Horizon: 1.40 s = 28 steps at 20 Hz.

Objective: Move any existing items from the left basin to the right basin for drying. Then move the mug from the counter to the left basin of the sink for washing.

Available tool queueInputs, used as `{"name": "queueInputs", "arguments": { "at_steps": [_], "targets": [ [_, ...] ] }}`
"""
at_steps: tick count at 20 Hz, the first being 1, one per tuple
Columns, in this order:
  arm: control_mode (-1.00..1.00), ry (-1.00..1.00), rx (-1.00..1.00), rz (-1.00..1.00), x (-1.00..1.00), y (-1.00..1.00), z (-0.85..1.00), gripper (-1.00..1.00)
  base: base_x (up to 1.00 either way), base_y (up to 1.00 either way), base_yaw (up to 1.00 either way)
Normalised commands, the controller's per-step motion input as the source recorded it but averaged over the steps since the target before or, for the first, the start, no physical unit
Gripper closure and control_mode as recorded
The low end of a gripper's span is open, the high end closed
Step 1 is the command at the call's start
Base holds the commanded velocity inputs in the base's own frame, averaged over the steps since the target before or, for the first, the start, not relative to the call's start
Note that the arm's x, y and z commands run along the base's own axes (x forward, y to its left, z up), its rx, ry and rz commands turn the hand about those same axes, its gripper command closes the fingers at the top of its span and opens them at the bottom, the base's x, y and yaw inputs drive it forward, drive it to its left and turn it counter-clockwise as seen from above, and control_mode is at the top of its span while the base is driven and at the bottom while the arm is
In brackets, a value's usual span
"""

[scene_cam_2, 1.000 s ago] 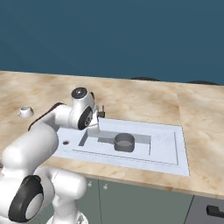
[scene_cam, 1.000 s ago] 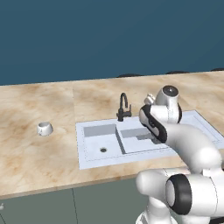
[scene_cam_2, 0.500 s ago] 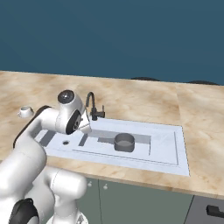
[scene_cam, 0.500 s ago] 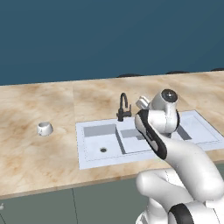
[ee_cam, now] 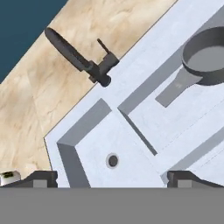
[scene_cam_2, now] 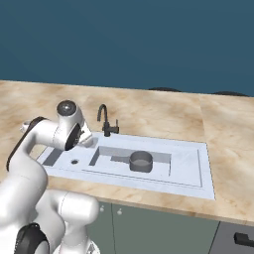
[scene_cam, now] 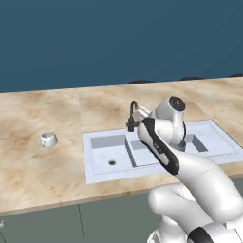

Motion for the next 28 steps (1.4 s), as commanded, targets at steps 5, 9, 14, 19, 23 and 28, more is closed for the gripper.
{"name": "queueInputs", "arguments": {
  "at_steps": [5,9,14,19,23,28],
  "targets": [
    [-1.00,0.00,-0.05,0.21,0.00,0.62,0.08,-1.00,0.00,0.00,0.00],
    [-1.00,0.00,-0.09,0.16,0.00,0.71,0.01,-1.00,0.00,0.00,0.00],
    [-1.00,0.00,-0.09,0.07,0.00,0.71,0.00,-1.00,0.00,0.00,0.00],
    [-1.00,0.00,-0.07,0.04,0.00,0.73,0.00,-1.00,0.00,0.00,0.00],
    [-1.00,0.00,-0.06,0.06,0.03,0.73,0.00,-1.00,0.00,0.00,0.00],
    [-1.00,0.02,-0.05,0.08,0.10,0.71,0.00,-1.00,0.00,0.00,0.00]
  ]
}}
